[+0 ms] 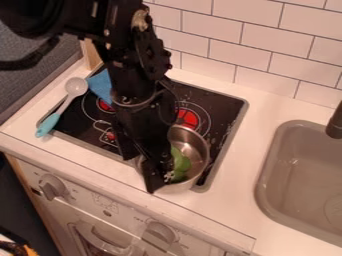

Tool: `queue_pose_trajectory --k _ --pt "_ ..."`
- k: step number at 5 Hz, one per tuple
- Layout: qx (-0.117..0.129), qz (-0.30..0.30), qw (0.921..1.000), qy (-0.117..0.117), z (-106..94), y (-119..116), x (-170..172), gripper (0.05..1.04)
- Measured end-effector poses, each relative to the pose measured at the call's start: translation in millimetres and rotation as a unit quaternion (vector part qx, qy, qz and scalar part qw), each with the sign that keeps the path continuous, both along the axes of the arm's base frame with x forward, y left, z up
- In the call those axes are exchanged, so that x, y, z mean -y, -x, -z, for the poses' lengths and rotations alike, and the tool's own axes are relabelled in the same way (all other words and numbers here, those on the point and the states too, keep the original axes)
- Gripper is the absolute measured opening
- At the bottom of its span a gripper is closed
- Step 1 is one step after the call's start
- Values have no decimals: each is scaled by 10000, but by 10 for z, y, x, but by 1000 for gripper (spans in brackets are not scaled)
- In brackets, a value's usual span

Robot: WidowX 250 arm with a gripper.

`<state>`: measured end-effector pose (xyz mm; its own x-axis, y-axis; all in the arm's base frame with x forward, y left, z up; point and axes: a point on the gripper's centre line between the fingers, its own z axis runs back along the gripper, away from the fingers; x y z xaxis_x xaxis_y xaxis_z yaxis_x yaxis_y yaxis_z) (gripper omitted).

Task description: Move the capsicum from silver pot to blue cloth

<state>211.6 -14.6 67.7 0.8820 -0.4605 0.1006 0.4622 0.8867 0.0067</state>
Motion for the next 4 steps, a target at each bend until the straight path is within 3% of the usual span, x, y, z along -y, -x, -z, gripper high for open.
queue_pose_trajectory --k 2,3,4 --pt "-12 -168 9999 -11 67 -168 -21 999" --pt "-83 -227 9997 -17 132 -222 -18 936" --pt "-101 -280 9996 3 155 -271 -15 758"
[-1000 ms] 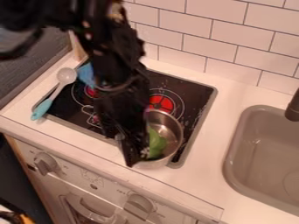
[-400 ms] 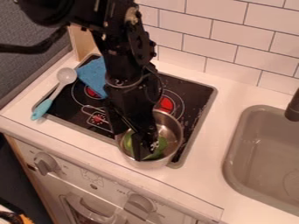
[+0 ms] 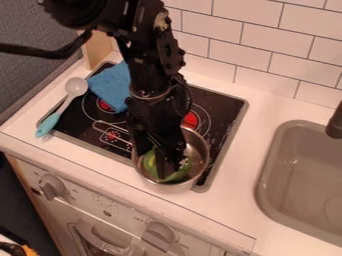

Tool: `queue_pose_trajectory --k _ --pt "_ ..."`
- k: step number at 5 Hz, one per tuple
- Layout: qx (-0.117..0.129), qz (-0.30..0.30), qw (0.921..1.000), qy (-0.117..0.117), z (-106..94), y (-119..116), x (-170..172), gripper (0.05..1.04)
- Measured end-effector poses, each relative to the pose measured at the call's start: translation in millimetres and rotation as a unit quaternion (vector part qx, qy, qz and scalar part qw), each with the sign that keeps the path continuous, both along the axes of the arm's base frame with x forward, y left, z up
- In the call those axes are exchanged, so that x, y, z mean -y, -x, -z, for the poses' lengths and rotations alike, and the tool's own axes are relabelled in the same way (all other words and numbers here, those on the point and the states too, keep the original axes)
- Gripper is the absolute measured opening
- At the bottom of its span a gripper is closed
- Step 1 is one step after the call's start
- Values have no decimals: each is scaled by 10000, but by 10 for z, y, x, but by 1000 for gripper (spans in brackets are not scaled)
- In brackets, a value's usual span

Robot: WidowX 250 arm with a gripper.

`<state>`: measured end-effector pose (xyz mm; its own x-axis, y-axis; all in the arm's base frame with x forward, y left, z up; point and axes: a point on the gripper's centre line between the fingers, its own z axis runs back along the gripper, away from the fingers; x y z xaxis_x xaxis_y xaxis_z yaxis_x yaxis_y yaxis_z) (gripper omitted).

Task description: Move the capsicum from silver pot to blue cloth

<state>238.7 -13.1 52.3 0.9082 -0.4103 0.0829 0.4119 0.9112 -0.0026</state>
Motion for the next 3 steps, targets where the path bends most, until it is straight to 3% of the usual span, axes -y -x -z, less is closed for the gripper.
queue_pose_trajectory --k 2,3 --pt "-67 -3 10000 -15 1 -5 -32 757" --pt "37 -41 10000 29 -151 -13 -76 757"
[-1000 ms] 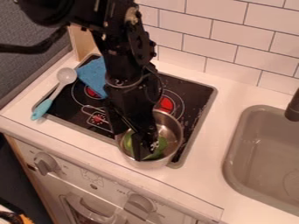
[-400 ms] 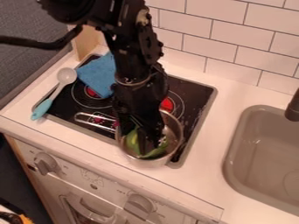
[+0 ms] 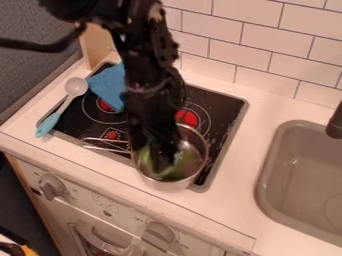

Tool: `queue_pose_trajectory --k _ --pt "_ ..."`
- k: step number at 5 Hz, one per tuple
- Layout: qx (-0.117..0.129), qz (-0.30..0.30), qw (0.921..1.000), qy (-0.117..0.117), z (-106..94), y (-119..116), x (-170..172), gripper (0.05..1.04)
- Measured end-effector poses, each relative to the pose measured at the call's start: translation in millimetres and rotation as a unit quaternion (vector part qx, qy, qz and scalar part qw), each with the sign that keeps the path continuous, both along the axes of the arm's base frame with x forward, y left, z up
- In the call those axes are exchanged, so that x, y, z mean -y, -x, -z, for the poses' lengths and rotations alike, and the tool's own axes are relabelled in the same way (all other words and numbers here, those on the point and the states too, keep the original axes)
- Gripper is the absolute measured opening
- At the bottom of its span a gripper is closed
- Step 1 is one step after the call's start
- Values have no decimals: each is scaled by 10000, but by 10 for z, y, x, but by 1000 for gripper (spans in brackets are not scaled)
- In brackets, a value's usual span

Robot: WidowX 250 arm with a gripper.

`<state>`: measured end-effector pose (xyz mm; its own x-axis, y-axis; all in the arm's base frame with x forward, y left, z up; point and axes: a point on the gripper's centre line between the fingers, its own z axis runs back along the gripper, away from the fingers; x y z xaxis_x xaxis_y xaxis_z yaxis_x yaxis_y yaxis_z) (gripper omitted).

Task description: Move the capsicum from silver pot to blue cloth

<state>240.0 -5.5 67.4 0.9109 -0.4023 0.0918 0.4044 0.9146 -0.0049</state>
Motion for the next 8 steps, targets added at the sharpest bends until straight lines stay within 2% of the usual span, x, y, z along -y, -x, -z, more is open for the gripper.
queue_pose_trajectory --k 2,3,5,6,7,8 --pt "700 -361 9965 267 -540 -383 -193 757" --pt "581 -713 9956 185 -456 -641 -405 757" --pt "307 -1539 9876 -40 -221 -1165 -1074 757" --pt "285 -1791 9832 -203 -163 -1262 -1344 757" --pt "195 -1860 9820 -271 -95 -1265 -1423 757" --pt "155 -1893 9811 -363 -79 -1242 -1491 826"
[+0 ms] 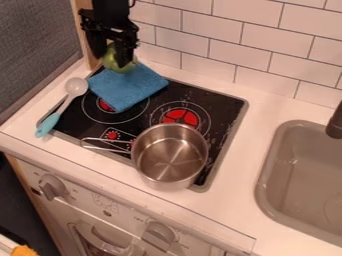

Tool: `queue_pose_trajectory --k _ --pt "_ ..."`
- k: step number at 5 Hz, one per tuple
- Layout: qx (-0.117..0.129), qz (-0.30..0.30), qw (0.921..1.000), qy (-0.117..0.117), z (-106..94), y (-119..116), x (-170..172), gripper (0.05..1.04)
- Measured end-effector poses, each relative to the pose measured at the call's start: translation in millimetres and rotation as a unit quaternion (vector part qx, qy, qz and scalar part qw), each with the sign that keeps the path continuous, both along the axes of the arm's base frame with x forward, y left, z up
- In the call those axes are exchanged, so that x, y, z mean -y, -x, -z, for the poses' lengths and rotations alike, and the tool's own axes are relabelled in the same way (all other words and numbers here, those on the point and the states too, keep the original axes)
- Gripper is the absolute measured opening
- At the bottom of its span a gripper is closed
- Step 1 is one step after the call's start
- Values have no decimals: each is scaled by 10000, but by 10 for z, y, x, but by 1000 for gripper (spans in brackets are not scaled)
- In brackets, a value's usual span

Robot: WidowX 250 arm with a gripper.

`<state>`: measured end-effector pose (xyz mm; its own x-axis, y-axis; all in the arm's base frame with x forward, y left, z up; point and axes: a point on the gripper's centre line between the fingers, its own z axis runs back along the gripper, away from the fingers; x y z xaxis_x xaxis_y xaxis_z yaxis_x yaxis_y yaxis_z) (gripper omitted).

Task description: Move the capsicum from silver pot to blue cloth

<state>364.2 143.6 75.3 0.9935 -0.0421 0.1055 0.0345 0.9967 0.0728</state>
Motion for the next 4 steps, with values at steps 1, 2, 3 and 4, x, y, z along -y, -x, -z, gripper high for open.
queue_pose_trajectory --k 1,2,3,4 --pt "-14 -10 10000 -13 -3 14 -32 1005" --pt "-36 87 9999 85 11 34 9 1004" --pt "233 150 9995 137 -229 76 78 1000" --pt "321 225 9991 185 -338 167 144 1000"
